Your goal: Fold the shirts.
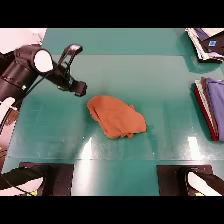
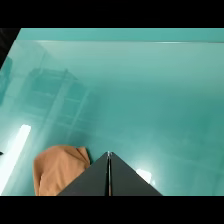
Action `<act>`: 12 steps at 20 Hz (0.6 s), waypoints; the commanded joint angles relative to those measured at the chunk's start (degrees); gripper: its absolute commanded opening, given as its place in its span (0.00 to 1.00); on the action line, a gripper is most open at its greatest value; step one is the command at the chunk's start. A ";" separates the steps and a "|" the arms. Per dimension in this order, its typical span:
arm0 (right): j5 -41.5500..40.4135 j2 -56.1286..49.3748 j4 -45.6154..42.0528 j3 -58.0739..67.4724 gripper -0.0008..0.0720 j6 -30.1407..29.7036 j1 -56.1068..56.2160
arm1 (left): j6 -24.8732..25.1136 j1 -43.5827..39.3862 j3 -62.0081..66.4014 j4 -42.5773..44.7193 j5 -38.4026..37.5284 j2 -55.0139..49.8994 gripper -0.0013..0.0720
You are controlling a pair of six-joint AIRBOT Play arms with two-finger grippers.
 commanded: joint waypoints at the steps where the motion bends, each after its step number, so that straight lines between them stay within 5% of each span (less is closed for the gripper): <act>1: 0.59 -0.31 0.04 0.15 0.03 0.02 -0.02 | -0.22 5.81 -11.80 -9.90 9.18 0.52 0.76; 5: 0.87 -0.33 -0.02 0.15 0.03 0.02 0.11 | 4.09 5.88 -19.98 -21.77 22.18 -0.55 0.76; 9: 1.70 0.72 -0.24 -4.00 0.03 0.02 0.20 | 4.33 5.88 -20.61 -24.61 23.89 -5.01 0.73; 12: 1.84 3.32 -4.22 -15.45 0.03 0.07 0.11 | 4.26 5.88 -20.59 -24.68 26.73 -5.97 0.31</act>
